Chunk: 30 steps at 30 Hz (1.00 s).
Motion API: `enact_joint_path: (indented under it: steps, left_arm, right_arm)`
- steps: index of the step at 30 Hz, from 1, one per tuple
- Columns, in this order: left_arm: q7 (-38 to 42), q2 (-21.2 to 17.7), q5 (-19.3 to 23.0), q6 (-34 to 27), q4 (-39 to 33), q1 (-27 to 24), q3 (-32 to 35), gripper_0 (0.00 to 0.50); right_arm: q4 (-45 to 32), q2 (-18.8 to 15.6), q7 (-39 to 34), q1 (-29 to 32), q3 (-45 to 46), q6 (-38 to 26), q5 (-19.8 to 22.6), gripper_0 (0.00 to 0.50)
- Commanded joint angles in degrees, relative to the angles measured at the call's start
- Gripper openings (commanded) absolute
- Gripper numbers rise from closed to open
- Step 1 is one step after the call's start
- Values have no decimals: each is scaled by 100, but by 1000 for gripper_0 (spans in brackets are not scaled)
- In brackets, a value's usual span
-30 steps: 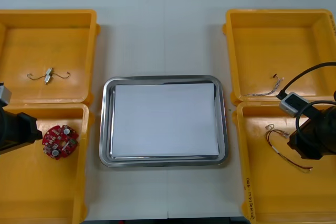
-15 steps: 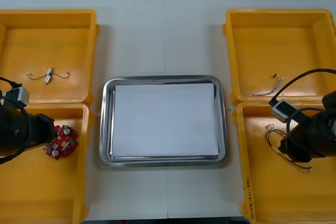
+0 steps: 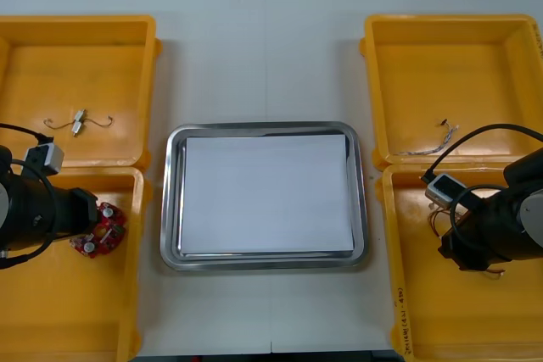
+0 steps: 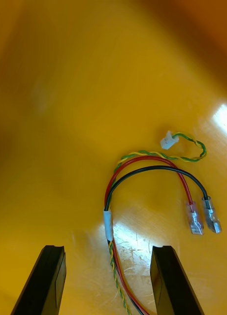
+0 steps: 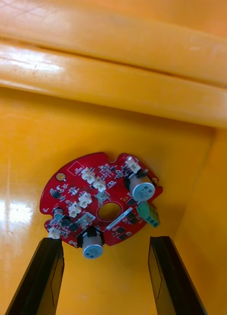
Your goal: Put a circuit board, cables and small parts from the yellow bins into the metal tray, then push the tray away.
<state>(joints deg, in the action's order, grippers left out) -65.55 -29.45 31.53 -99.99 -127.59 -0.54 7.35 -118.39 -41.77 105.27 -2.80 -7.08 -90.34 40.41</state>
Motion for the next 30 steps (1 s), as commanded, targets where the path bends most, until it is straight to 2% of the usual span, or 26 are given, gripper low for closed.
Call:
enact_joint_path:
  steps: [1, 30]
  left_arm:
    - [-203, 62, -94, 102, 50, 204, -137, 500]
    - [-230, 62, -367, 146, 217, 388, -585, 500]
  right_arm:
    - [-27, 63, 266, -2, -101, 69, -69, 500]
    - [580, 204, 495, 25, -356, 535, -165, 500]
